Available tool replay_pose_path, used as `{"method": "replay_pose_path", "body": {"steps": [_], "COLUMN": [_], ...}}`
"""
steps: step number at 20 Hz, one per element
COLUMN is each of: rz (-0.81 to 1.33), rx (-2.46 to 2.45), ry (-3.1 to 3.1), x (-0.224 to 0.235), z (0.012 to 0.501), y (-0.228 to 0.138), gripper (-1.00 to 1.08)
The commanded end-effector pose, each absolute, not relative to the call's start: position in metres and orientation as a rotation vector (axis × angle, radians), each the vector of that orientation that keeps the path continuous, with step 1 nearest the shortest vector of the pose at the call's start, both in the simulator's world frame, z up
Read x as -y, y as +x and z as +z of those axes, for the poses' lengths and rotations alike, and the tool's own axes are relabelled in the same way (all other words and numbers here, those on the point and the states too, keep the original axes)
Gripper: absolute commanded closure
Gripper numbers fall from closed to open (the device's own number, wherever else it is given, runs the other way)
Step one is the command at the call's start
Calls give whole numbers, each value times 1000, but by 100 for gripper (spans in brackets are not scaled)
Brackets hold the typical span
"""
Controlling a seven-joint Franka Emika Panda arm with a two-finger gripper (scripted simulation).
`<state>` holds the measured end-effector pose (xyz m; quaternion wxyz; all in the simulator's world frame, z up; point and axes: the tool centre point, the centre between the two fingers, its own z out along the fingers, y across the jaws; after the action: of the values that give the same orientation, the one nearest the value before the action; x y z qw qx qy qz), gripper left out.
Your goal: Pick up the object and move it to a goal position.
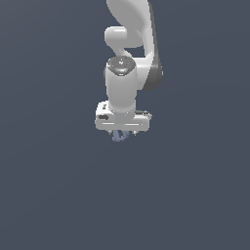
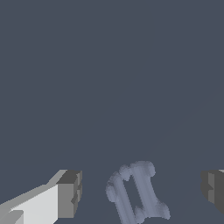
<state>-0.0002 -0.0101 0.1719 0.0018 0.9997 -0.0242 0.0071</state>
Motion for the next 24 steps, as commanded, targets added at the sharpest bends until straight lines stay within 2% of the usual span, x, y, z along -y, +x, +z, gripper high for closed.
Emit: {"method": "replay_pose_path", "body": {"steps": [1,12,19,24], "rz": [22,23,54,53], "rx": [76,78,153,147], "ry": [3137,3137,3146,3146], "x": [10,11,33,32], "z": [172,172,190,188], "y": [0,0,6,5], "gripper": [-92,-92,-92,-92]}}
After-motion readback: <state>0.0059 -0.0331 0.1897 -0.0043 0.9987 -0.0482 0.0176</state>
